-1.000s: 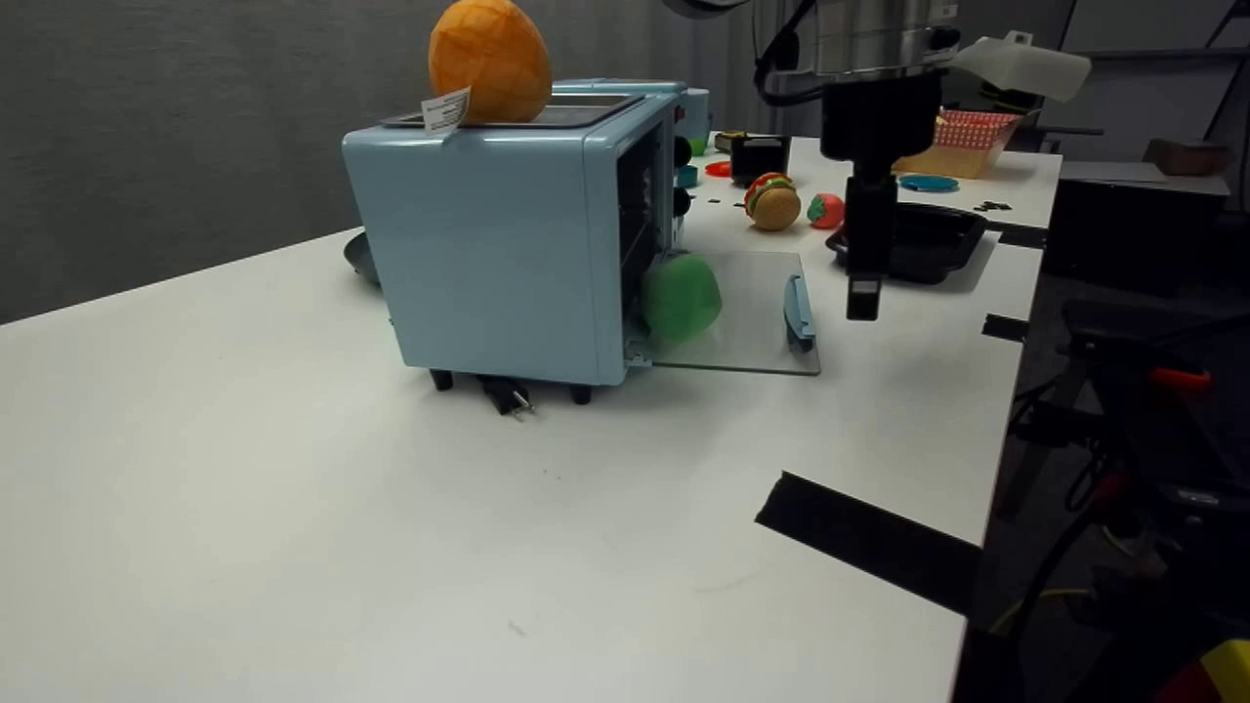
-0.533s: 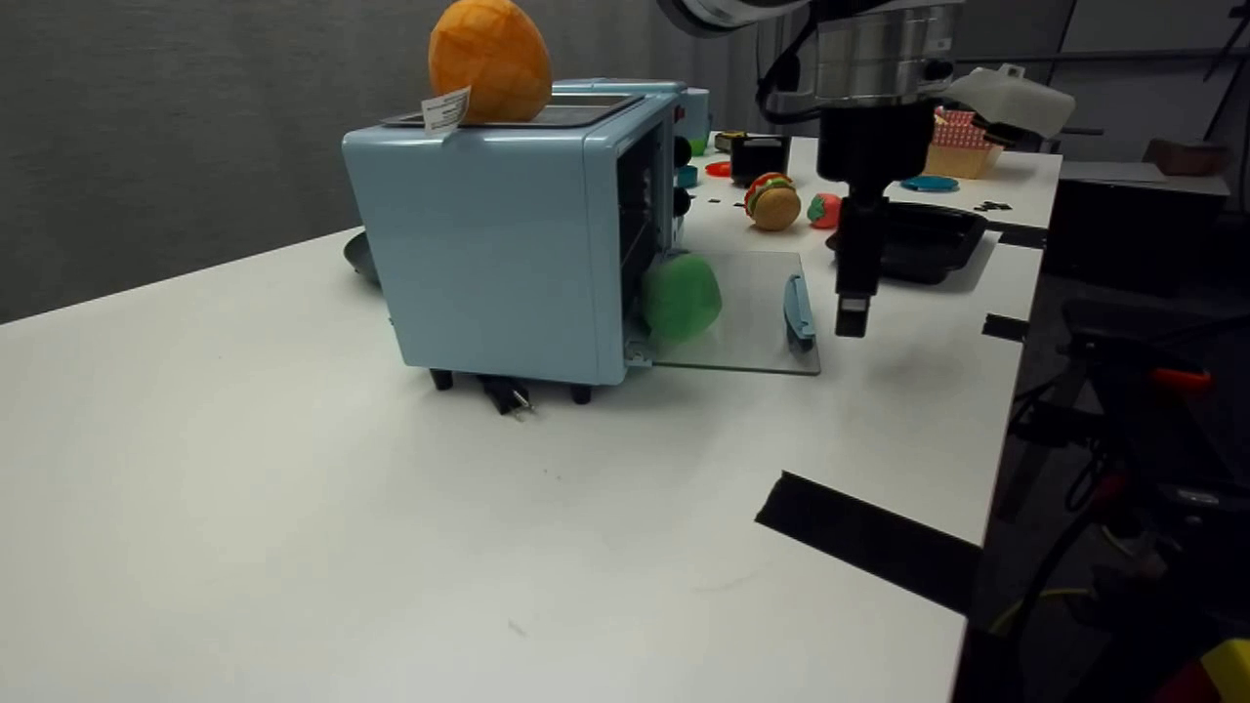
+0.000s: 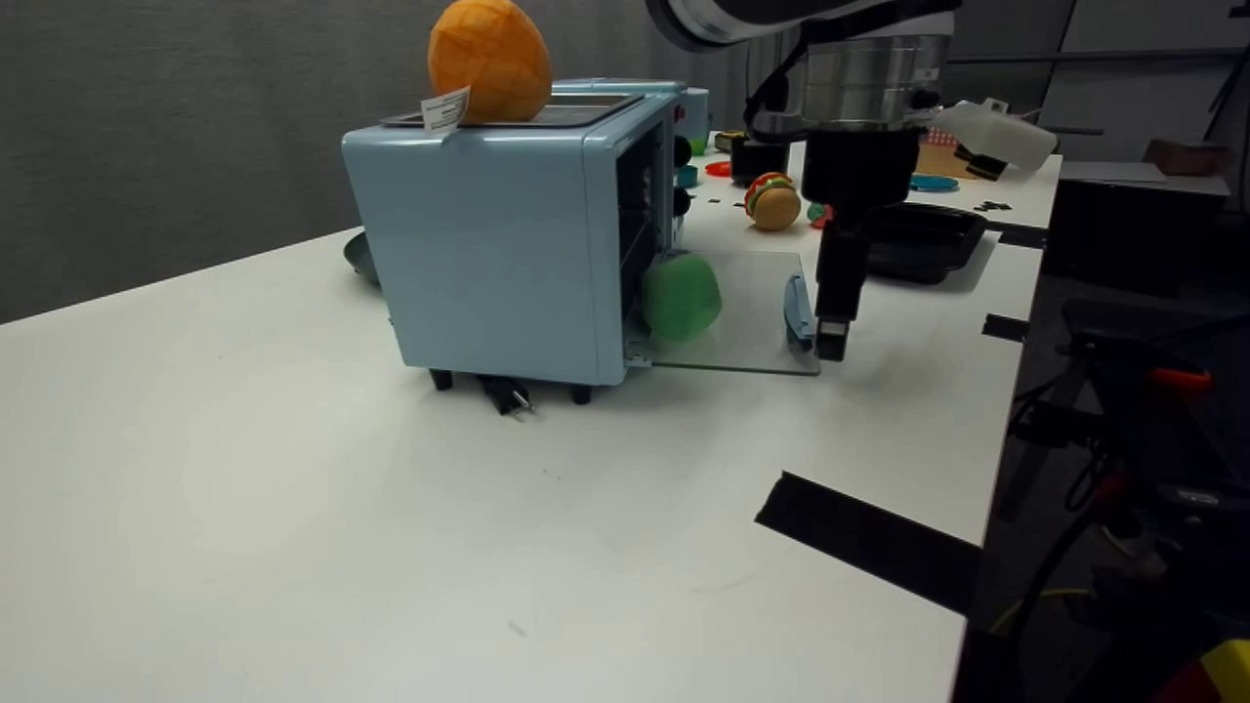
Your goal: Remove the toy burger from the breakfast station oven, close the breakfast station oven door
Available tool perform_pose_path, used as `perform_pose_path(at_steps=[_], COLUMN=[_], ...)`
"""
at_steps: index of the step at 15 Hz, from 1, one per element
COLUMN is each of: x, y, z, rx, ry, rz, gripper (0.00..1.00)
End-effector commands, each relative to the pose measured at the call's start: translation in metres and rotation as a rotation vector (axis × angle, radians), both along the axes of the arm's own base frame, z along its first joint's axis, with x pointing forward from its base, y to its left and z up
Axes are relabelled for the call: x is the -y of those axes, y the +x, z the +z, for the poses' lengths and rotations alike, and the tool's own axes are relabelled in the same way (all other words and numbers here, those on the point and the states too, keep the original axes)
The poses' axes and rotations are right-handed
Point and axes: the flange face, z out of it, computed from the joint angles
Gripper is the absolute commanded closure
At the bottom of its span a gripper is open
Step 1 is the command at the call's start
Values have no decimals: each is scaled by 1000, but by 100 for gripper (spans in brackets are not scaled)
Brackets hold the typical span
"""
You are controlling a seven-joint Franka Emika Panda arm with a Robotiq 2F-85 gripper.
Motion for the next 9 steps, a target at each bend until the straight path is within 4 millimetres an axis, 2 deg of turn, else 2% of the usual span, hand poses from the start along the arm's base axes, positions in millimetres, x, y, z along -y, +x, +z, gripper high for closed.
perform_pose_path(at_steps=[1,9], x=[-6,-7], y=[8,8], z=[11,43], rx=[53,132], ry=[-15,-39], rz=[-18,-27], gripper=[0,0])
